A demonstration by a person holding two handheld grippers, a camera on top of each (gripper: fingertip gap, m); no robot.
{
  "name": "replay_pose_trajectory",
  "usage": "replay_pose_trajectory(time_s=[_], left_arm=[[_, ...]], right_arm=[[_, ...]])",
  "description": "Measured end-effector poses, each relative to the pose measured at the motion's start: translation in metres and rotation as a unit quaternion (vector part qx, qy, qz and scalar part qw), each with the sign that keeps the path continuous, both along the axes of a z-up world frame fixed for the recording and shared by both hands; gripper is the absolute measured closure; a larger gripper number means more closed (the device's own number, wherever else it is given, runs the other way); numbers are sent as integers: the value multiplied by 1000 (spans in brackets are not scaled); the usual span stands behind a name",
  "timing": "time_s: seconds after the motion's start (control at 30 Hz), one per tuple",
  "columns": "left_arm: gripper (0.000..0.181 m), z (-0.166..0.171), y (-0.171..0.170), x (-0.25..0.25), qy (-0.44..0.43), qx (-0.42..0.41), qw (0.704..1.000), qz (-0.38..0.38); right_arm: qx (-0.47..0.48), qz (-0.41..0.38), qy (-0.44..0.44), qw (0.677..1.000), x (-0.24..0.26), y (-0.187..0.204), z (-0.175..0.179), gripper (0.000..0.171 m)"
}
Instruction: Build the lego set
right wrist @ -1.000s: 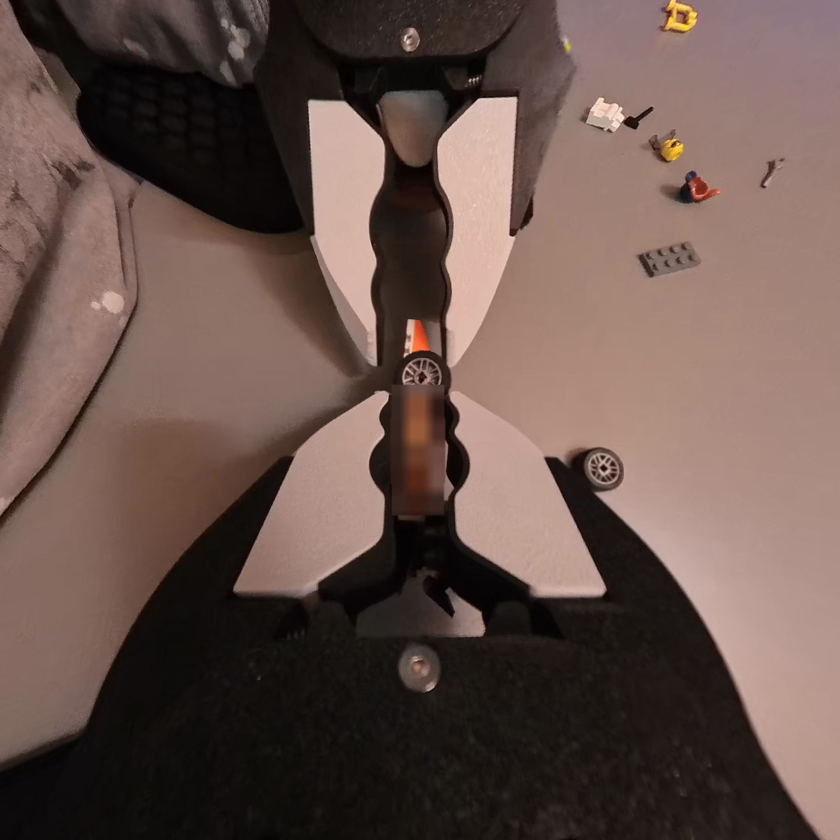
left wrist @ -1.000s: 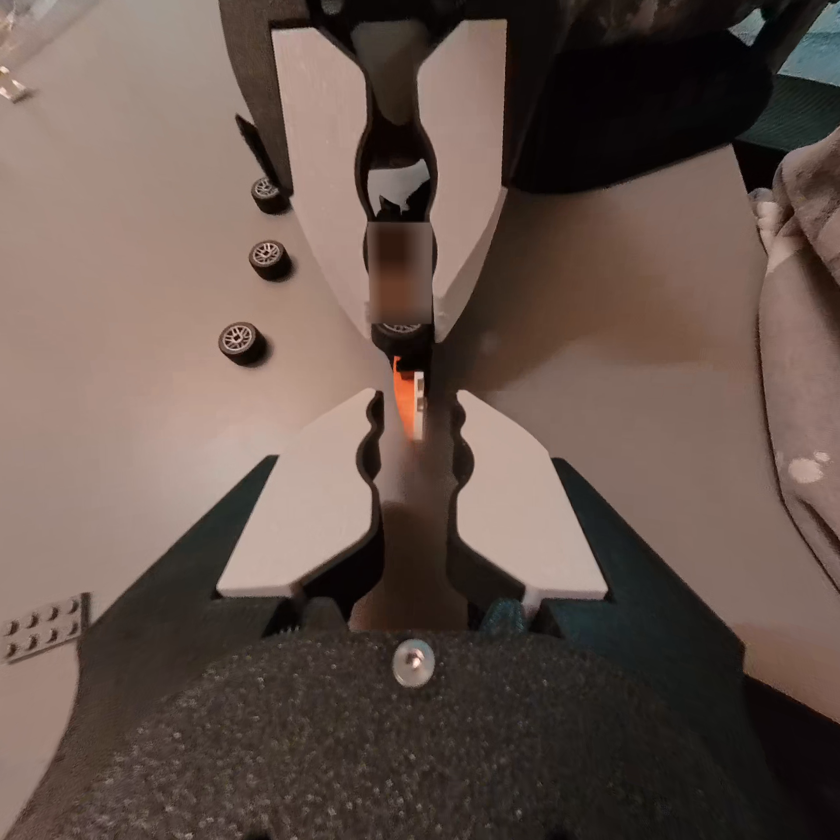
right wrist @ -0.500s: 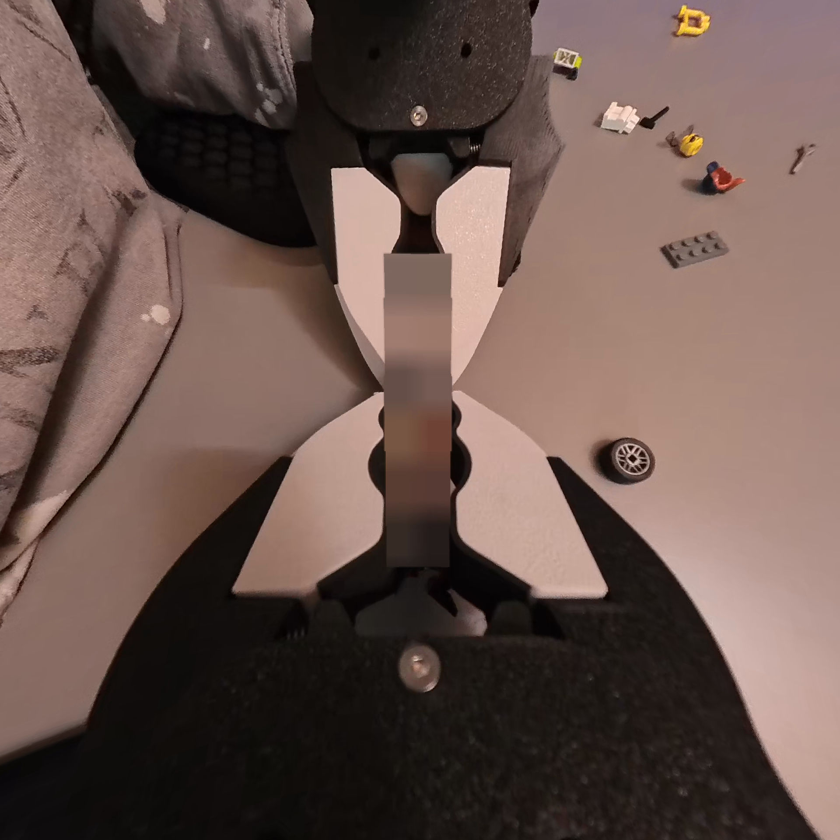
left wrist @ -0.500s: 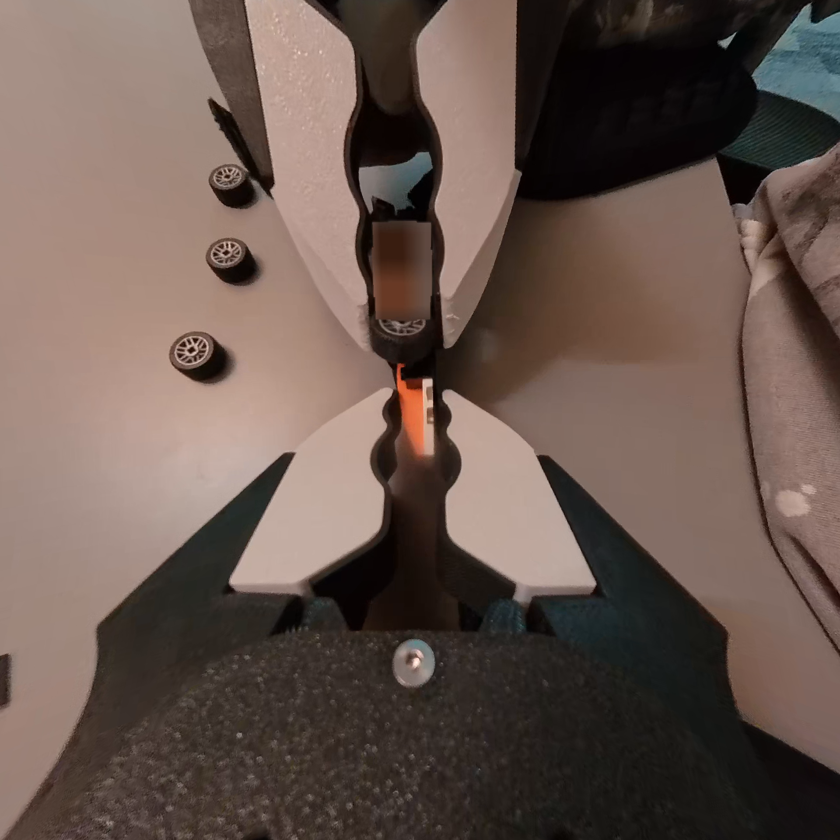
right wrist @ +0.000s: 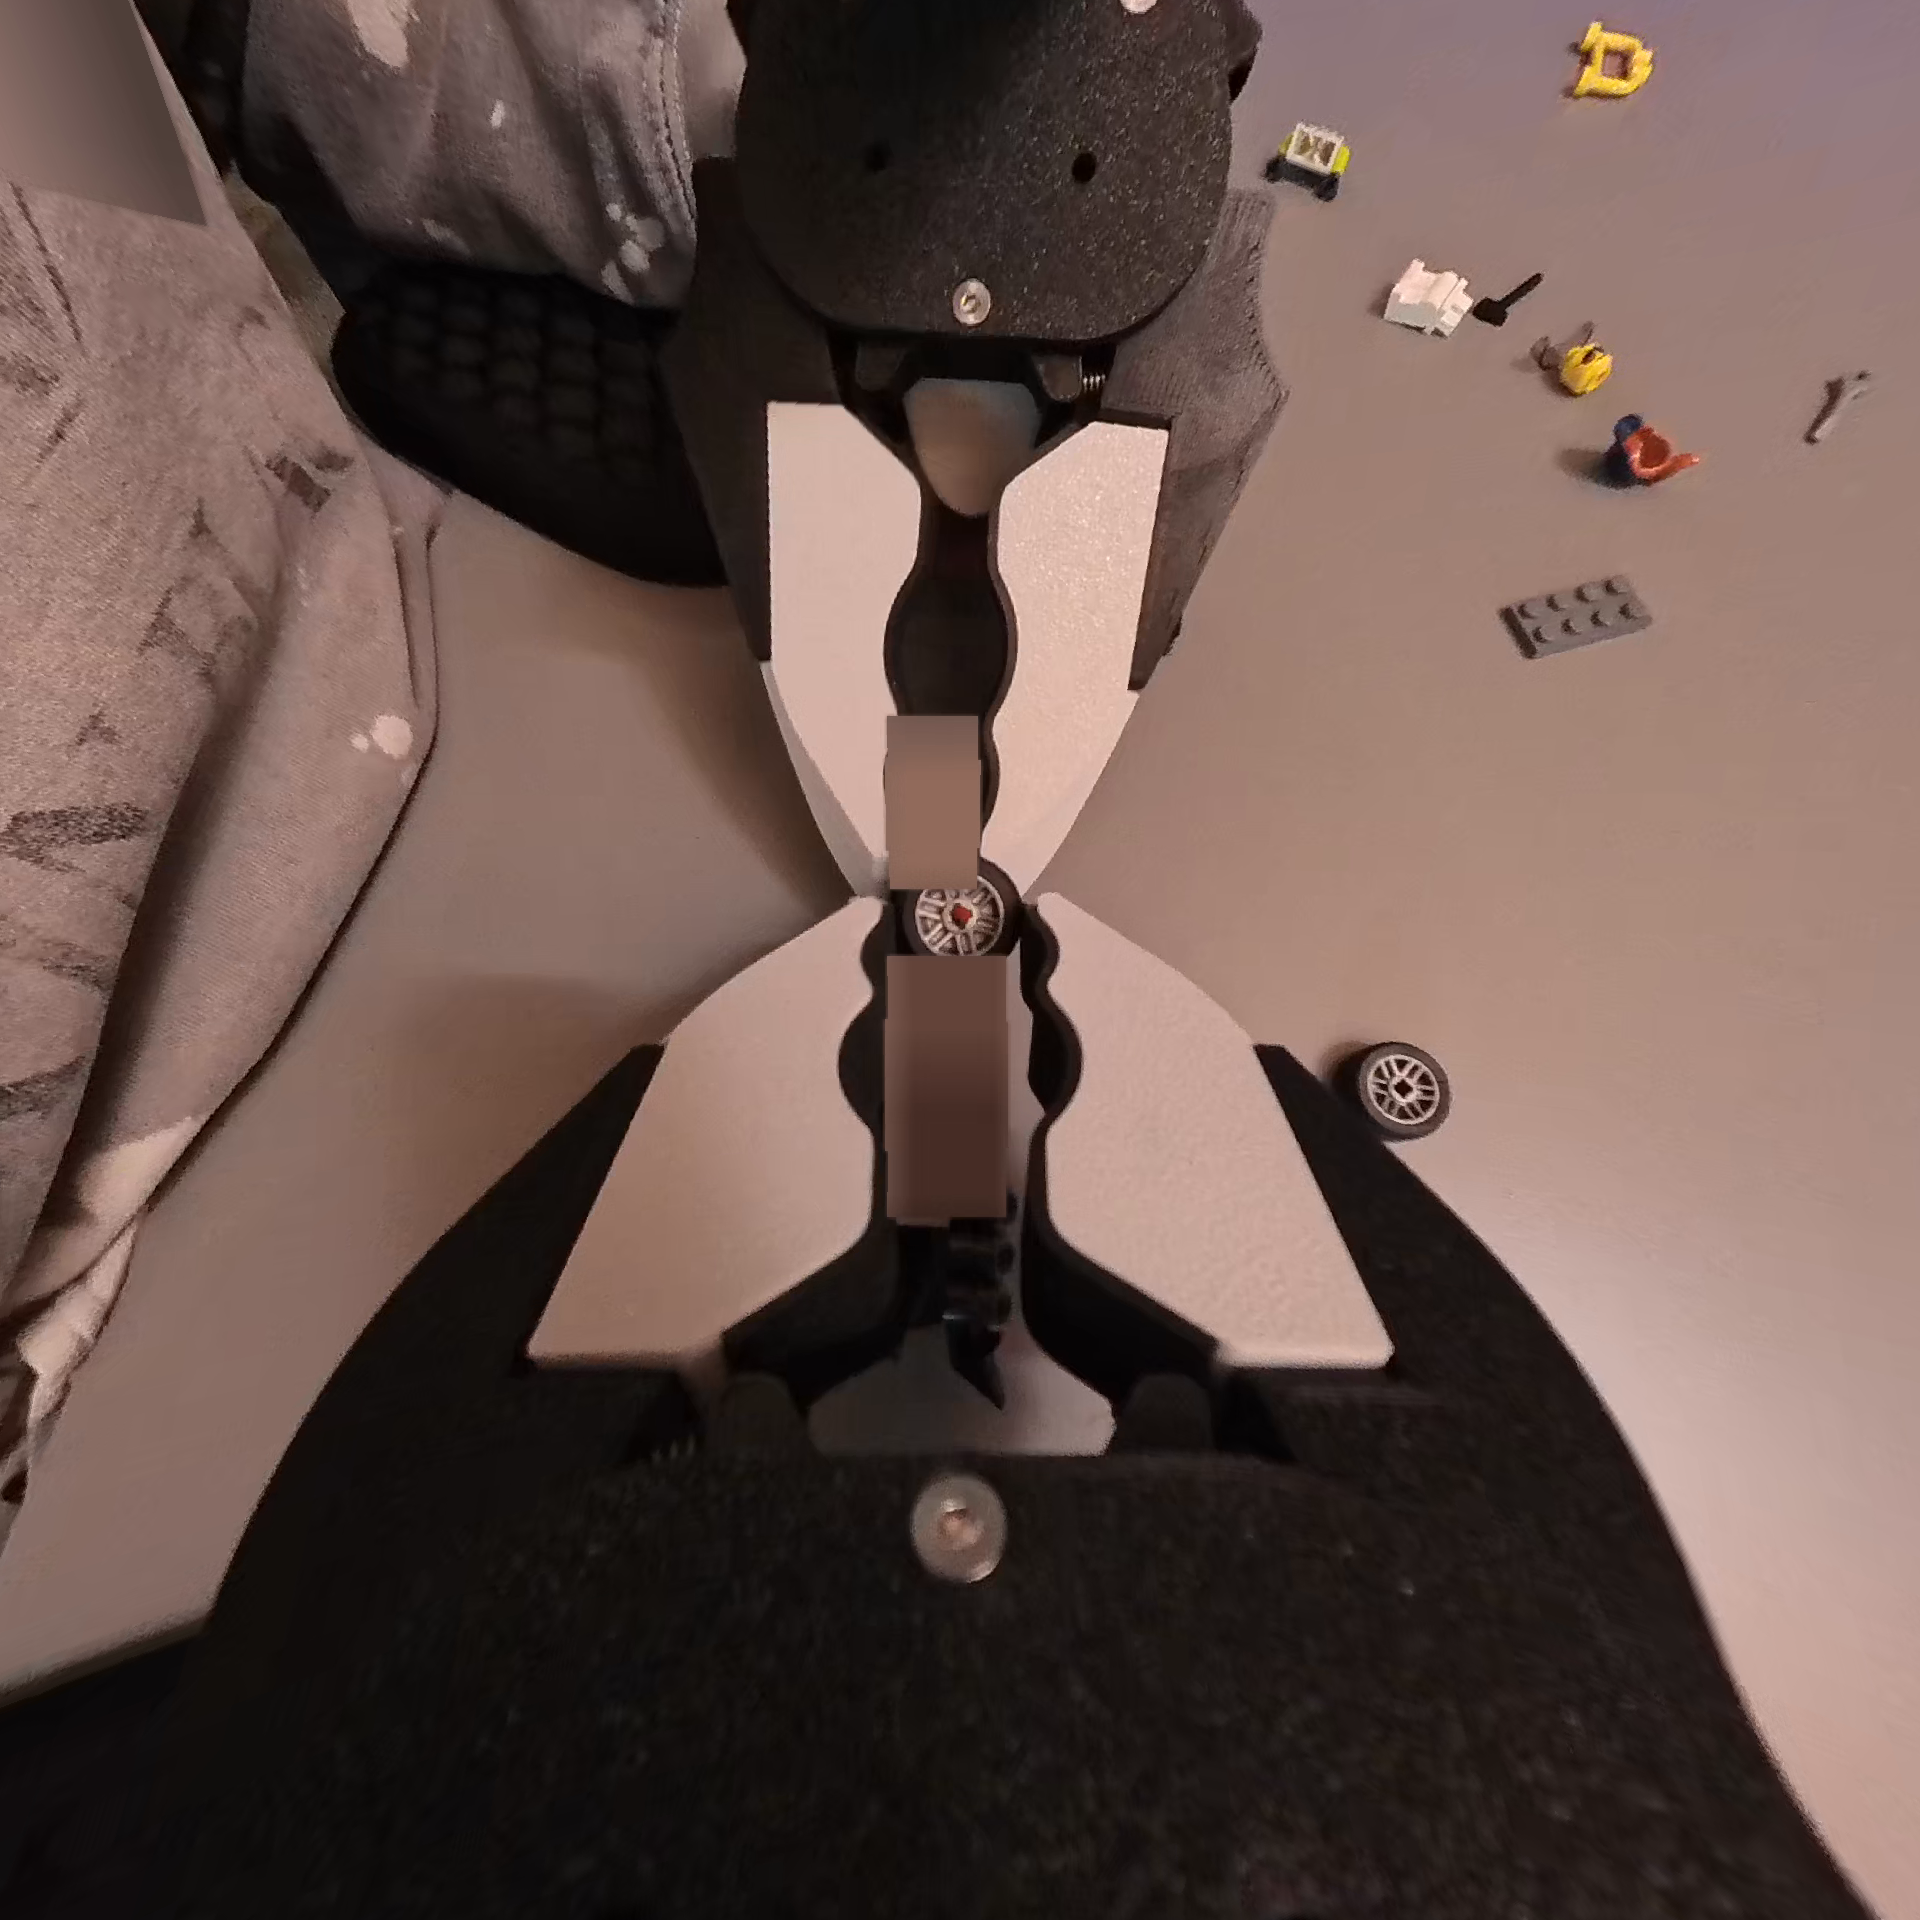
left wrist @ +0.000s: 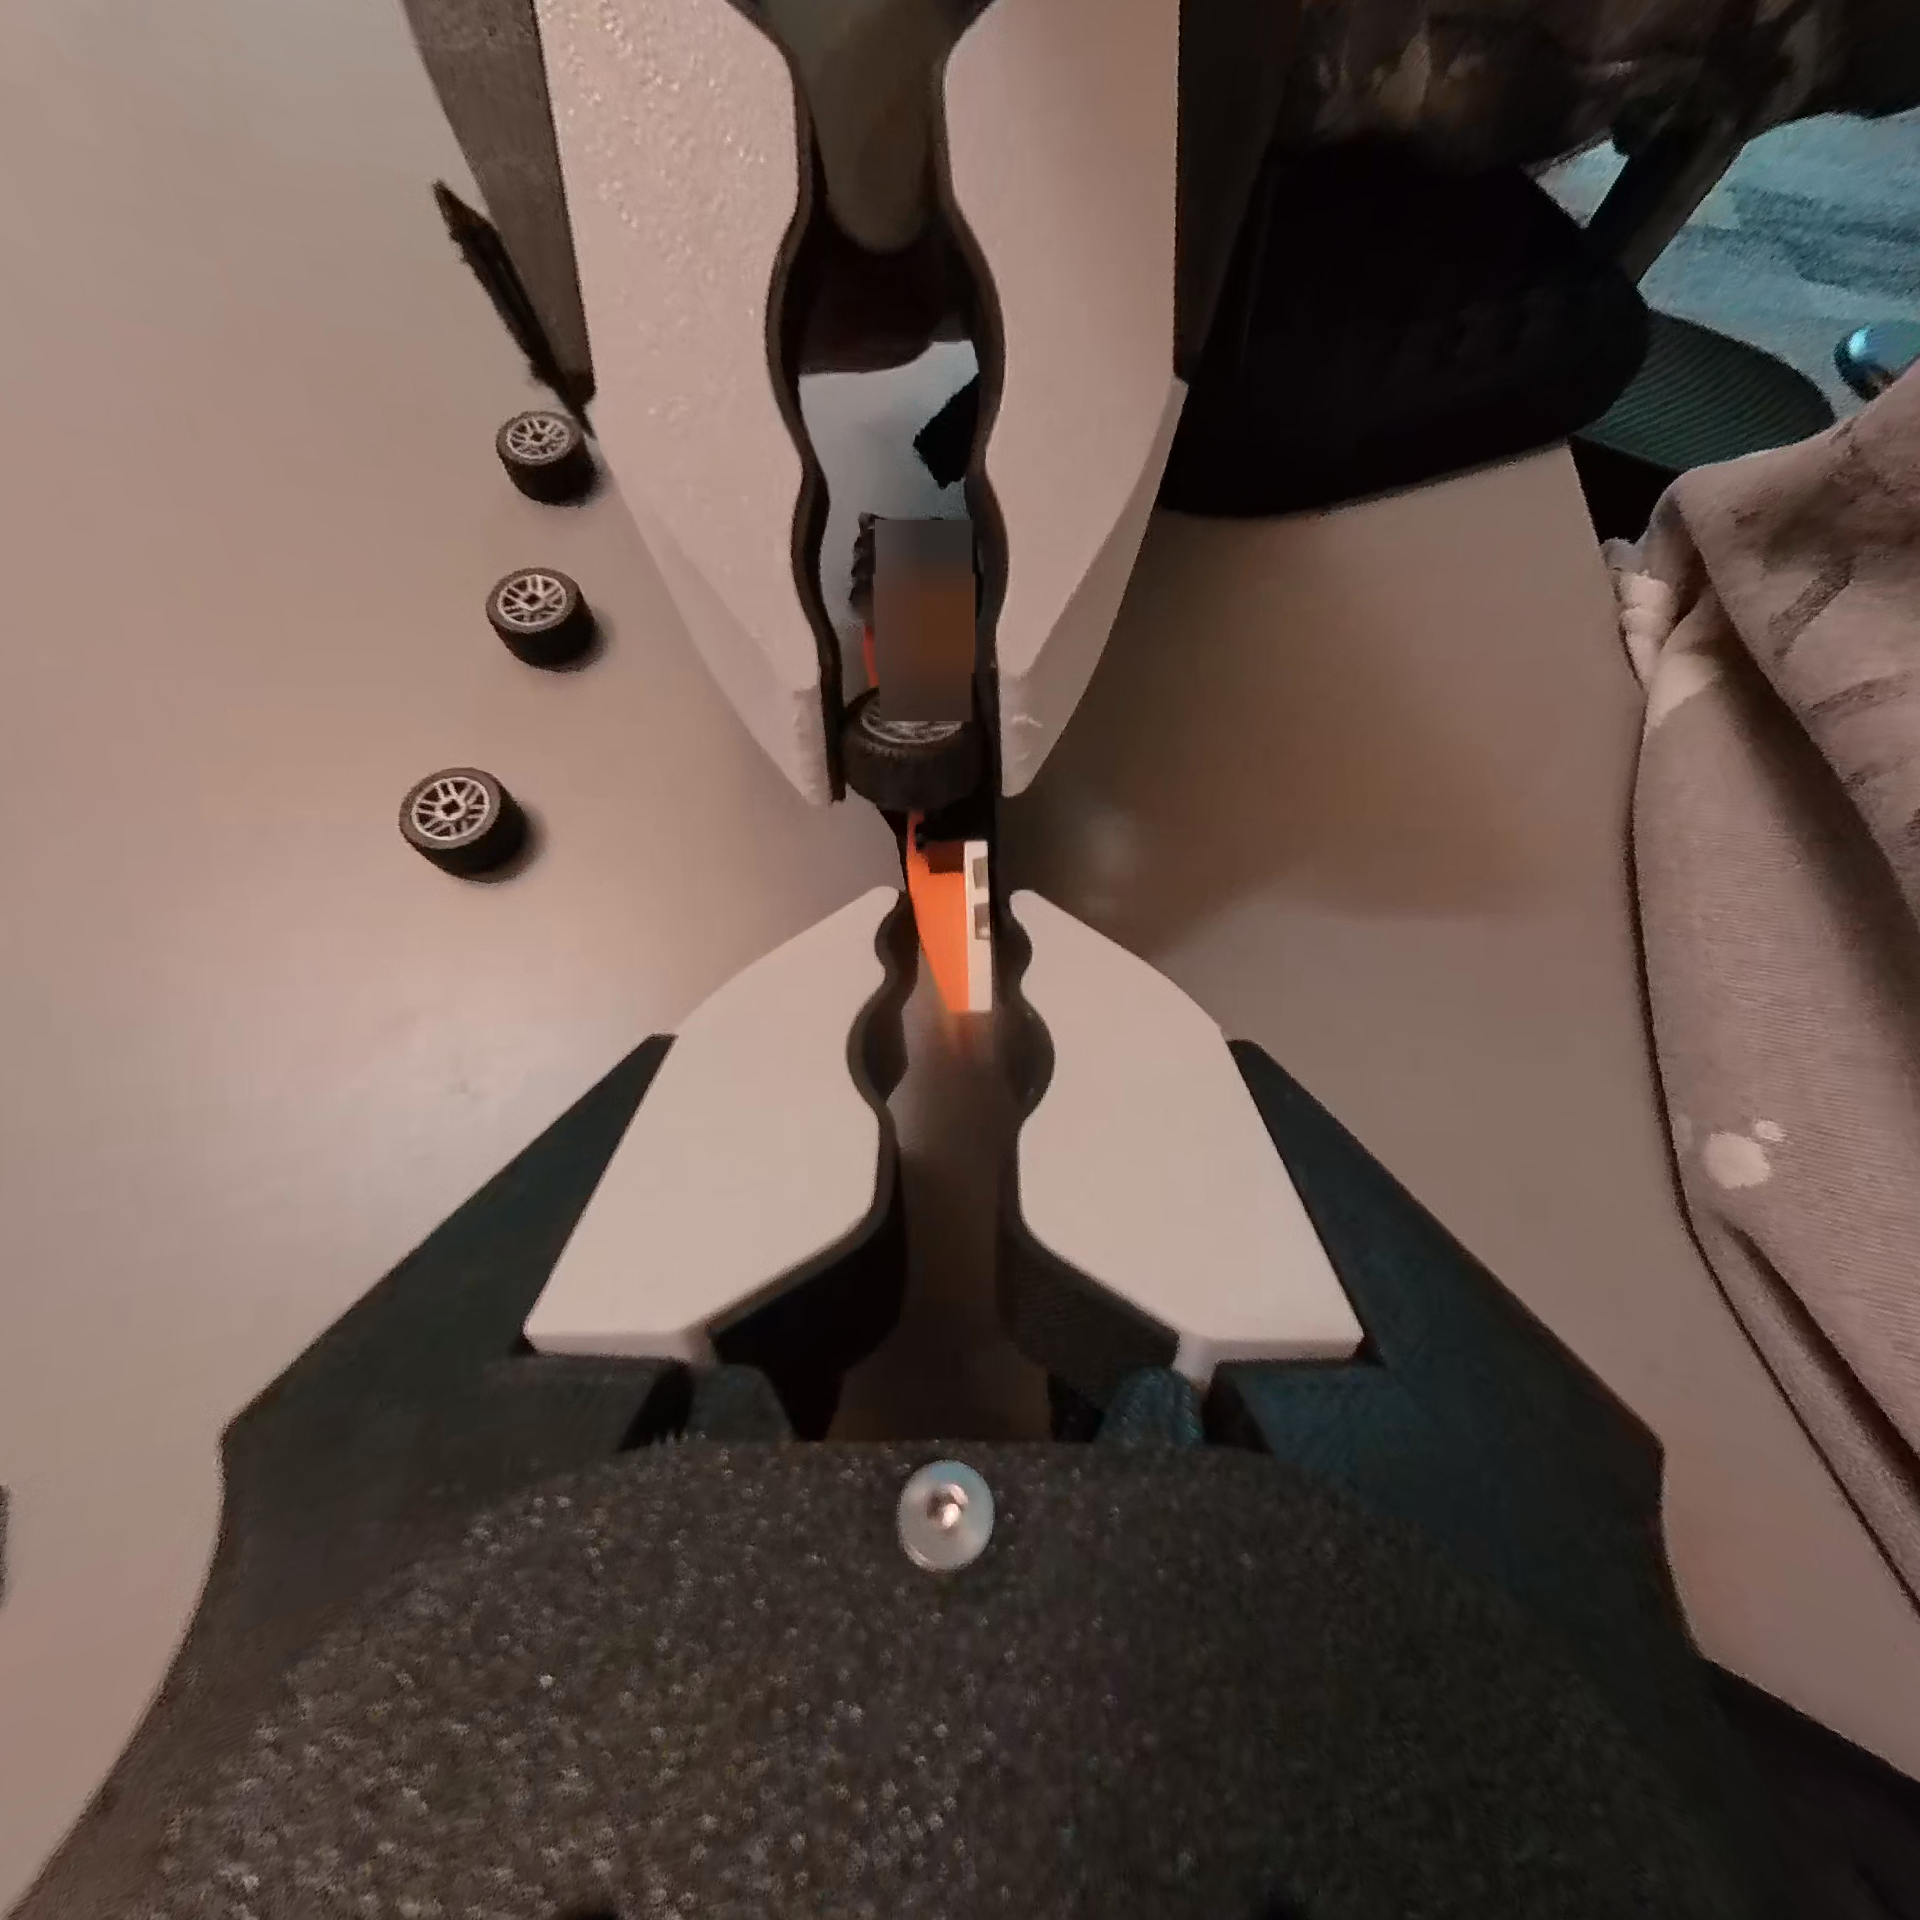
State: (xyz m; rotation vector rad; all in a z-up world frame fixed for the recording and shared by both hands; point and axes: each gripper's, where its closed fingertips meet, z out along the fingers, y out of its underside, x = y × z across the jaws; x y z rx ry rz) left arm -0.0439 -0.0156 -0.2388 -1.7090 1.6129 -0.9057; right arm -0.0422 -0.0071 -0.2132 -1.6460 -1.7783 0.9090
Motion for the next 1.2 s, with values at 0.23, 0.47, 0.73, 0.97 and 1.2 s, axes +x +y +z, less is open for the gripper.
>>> replay_pose_trajectory(time_s=[0.23,0.47,0.73,0.97,1.2], left_arm=[[167,23,8,5,-70,-25,997,30],[167,25,5,14,-72,-12,997,24],[167,38,7,21,-107,6,994,36],[167,58,17,30,-190,-23,979,73],[165,47,17,41,-173,3,983,67]], right_arm=[[-69,-54,76,993,10,9,17,150],[-31,-57,72,995,19,4,16,149],[9,-70,97,993,24,6,27,149],[-40,-121,155,980,34,15,32,149],[-81,-128,164,975,38,14,26,150]])
